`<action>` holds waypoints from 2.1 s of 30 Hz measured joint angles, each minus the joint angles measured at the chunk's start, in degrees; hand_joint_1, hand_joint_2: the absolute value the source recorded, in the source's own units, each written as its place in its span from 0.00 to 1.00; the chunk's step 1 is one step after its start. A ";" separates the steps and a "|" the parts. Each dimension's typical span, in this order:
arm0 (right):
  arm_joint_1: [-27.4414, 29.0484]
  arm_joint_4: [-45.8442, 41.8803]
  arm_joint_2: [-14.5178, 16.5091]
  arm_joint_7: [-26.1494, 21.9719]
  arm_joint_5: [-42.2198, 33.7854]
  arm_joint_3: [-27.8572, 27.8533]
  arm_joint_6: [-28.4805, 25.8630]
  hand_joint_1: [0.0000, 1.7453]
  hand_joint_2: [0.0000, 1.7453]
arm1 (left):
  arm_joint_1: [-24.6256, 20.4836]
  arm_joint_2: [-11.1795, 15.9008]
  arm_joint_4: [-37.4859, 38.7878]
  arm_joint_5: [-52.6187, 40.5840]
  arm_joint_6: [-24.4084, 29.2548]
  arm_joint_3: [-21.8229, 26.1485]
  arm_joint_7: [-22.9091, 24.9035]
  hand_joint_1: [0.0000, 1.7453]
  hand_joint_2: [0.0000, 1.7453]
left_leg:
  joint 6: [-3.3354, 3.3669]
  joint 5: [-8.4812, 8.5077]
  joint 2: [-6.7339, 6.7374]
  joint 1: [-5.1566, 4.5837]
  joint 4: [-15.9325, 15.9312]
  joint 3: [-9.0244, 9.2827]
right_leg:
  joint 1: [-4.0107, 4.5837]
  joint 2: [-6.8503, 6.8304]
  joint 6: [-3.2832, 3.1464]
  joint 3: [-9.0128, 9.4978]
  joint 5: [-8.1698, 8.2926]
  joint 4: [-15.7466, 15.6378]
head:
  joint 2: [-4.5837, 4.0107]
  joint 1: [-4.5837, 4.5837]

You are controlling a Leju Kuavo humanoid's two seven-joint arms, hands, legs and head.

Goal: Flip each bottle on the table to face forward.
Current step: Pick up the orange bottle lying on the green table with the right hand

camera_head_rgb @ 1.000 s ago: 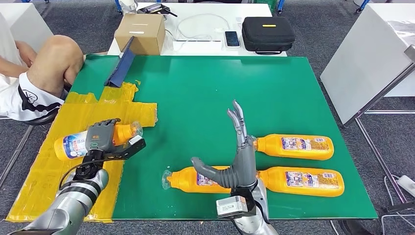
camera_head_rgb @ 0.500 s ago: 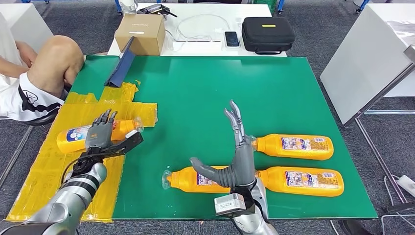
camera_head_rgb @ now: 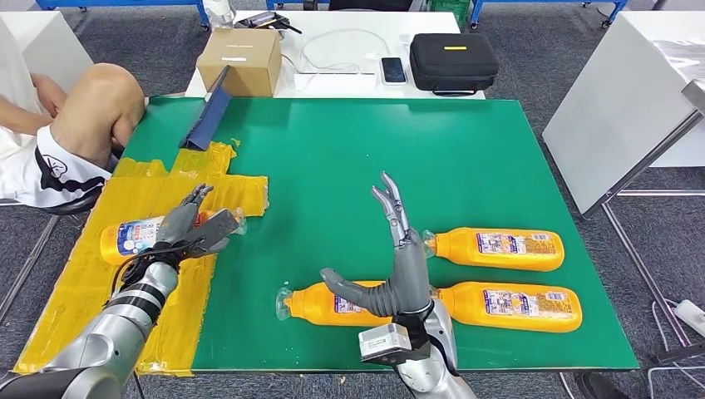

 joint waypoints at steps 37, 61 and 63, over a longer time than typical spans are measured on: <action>-0.79 1.65 -1.34 6.48 11.29 0.04 2.39 0.00 1.00 | 11.95 -1.70 -20.42 26.37 -5.64 -0.31 -15.17 0.00 1.00 | 0.01 0.01 0.07 -0.01 0.01 -0.37 | -0.01 0.05 0.00 -0.34 -0.01 0.06 | 0.00 0.01; -9.28 19.22 -10.38 13.49 29.30 7.79 9.82 0.00 1.00 | 26.00 -7.76 -52.05 32.25 1.02 -3.56 -16.40 0.00 1.00 | 0.02 0.01 -0.01 -0.04 0.03 -0.53 | -0.02 0.01 0.06 -0.44 -0.02 0.05 | 0.00 -0.01; -9.56 19.71 -10.71 13.48 29.35 8.16 10.11 0.00 1.00 | 26.31 -7.98 -52.46 32.62 1.36 -4.04 -16.45 0.00 1.00 | 0.02 0.01 -0.01 -0.04 0.03 -0.53 | -0.02 0.01 0.06 -0.45 -0.02 0.05 | 0.00 -0.01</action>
